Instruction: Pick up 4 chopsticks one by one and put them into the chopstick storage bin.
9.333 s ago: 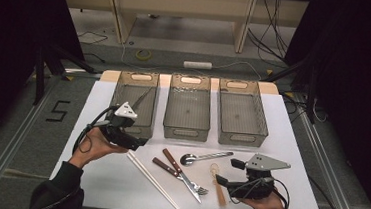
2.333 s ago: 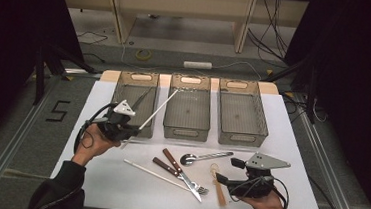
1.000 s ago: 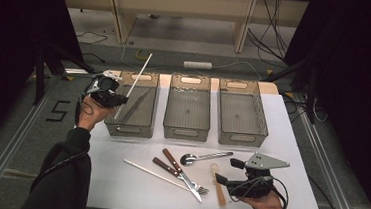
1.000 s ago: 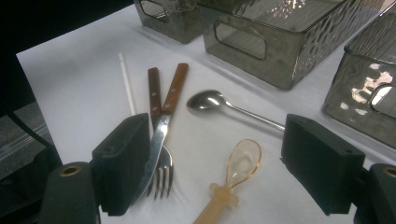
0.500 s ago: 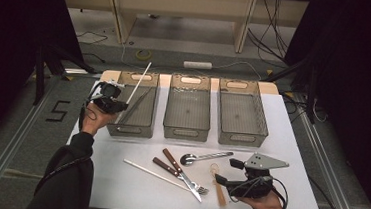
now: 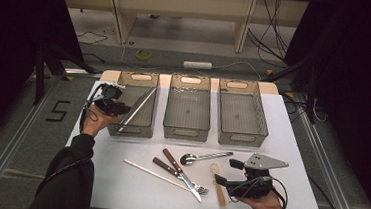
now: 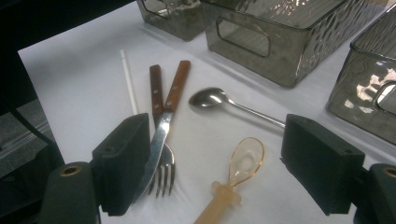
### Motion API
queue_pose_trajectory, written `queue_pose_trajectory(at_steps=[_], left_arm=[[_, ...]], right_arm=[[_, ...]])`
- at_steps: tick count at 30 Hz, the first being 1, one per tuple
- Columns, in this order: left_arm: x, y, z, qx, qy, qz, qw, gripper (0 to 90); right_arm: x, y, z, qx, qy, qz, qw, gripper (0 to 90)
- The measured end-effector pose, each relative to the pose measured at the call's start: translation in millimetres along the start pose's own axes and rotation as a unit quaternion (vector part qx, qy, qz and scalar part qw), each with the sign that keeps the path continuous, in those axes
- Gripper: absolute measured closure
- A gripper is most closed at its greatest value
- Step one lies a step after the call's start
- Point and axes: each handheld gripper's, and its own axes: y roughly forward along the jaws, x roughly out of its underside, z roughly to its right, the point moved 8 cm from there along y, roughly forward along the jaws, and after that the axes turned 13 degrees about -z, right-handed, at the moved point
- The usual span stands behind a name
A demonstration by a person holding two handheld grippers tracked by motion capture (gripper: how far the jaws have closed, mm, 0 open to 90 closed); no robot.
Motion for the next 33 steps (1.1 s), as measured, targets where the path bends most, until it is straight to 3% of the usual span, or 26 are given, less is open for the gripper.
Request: queue_pose_trajectory(at_steps=[4,8,13,19,25,33], left_arm=[[3.5,-11.2,16.2,0.014,0.023,0.009,0.9996,49.4],[11.2,-19.9,37.5,0.030,0.058,0.011,0.9978,43.7],[17.4,-32.0,50.8,0.032,0.092,0.005,0.9952,37.1],[25.5,-38.7,61.3,0.036,0.113,-0.001,0.9930,31.7],[31.4,-45.6,78.9,0.046,0.146,-0.012,0.9882,27.6],[45.1,-46.8,102.1,0.054,0.193,-0.045,0.9787,24.8]], right_arm=[[0.1,-0.4,0.1,0.001,0.000,0.000,1.0000,25.0],[0.2,-0.7,-0.1,0.002,-0.001,0.000,1.0000,25.1],[-0.1,-1.1,-1.1,0.003,-0.002,0.002,1.0000,25.1],[0.5,-0.9,-1.1,0.004,-0.004,-0.001,1.0000,25.0],[0.5,-0.7,-0.8,0.004,-0.005,-0.001,1.0000,25.0],[1.0,-0.9,-0.5,0.004,-0.005,-0.002,1.0000,25.0]])
